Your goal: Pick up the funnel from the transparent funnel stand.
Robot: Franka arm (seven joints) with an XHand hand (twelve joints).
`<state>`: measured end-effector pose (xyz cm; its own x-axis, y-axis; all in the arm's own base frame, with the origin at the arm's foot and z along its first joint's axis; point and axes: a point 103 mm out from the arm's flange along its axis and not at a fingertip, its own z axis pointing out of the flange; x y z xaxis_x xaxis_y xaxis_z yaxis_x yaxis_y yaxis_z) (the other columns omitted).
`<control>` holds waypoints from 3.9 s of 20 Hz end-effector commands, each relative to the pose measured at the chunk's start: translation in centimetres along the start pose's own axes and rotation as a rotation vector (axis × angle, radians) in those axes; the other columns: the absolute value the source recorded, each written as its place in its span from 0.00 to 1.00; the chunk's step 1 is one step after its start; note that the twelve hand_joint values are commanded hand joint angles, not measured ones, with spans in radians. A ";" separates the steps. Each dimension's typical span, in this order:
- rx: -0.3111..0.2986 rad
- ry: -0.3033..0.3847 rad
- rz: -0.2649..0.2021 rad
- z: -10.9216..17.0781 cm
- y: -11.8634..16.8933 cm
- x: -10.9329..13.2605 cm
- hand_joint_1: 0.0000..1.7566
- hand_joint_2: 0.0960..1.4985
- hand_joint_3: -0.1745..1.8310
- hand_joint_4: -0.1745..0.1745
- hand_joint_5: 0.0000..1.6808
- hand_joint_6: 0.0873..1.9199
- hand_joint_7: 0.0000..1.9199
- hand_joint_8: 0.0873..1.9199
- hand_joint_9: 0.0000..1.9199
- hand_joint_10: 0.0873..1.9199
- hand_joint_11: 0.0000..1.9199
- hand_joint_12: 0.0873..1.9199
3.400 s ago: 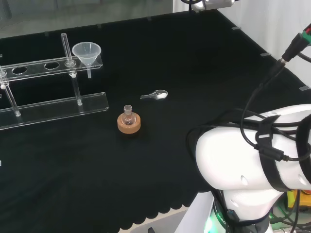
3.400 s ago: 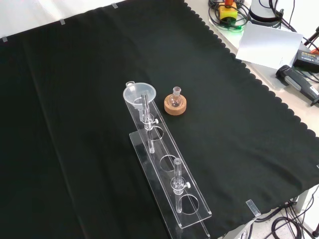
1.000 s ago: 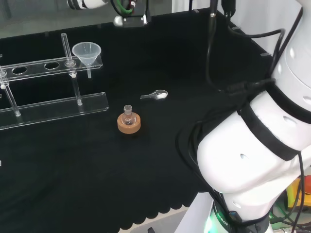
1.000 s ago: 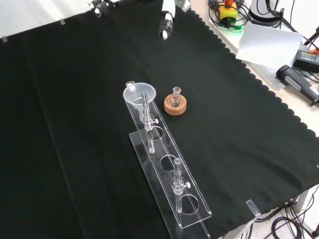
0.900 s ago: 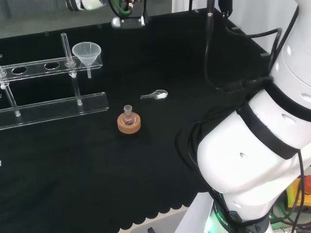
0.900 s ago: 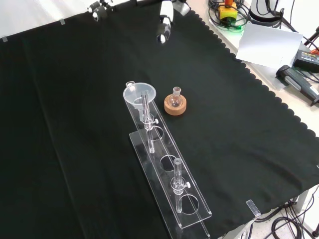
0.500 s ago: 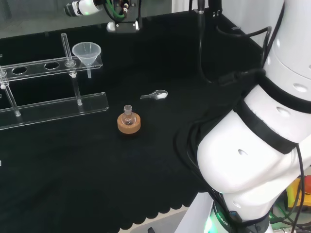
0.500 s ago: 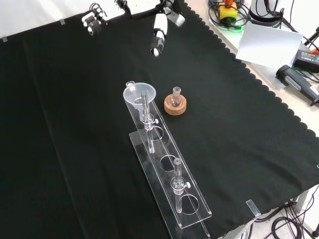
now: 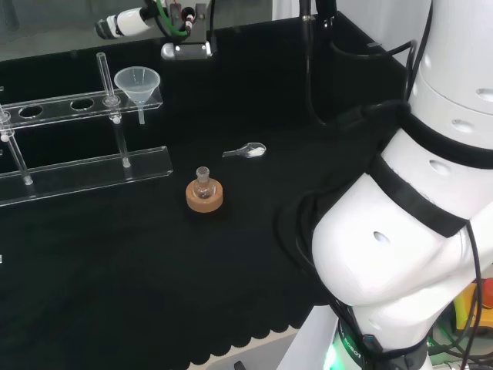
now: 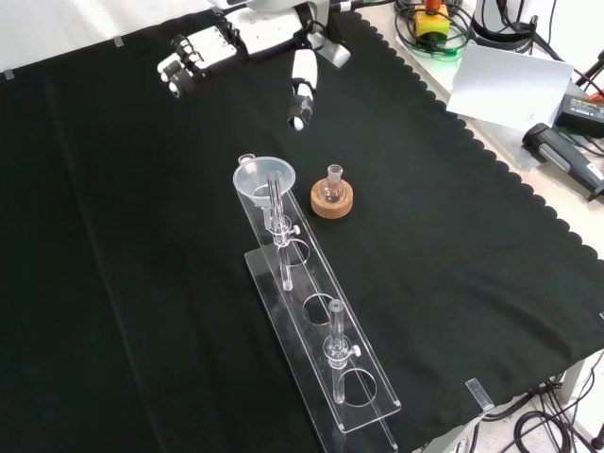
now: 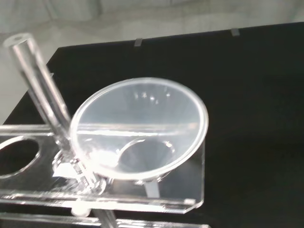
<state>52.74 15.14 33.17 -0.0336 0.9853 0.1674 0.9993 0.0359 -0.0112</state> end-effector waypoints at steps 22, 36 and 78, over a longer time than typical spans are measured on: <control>0.184 -0.022 0.015 7.0 -2.7 0.3 0.18 0.38 0.08 0.60 0.00 0.00 0.00 0.00 0.00 0.00 0.00 0.00; 0.201 -0.026 -0.001 8.0 -0.7 0.3 0.19 0.38 0.08 0.58 0.00 0.00 0.00 0.00 0.00 0.00 0.00 0.00; 0.310 -0.074 -0.008 9.4 0.6 -0.9 0.22 0.40 0.09 0.39 0.00 0.00 0.06 0.00 0.00 0.00 0.00 0.00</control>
<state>53.11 15.80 23.75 -0.0555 0.9936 0.0980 0.9494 0.0829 -0.3029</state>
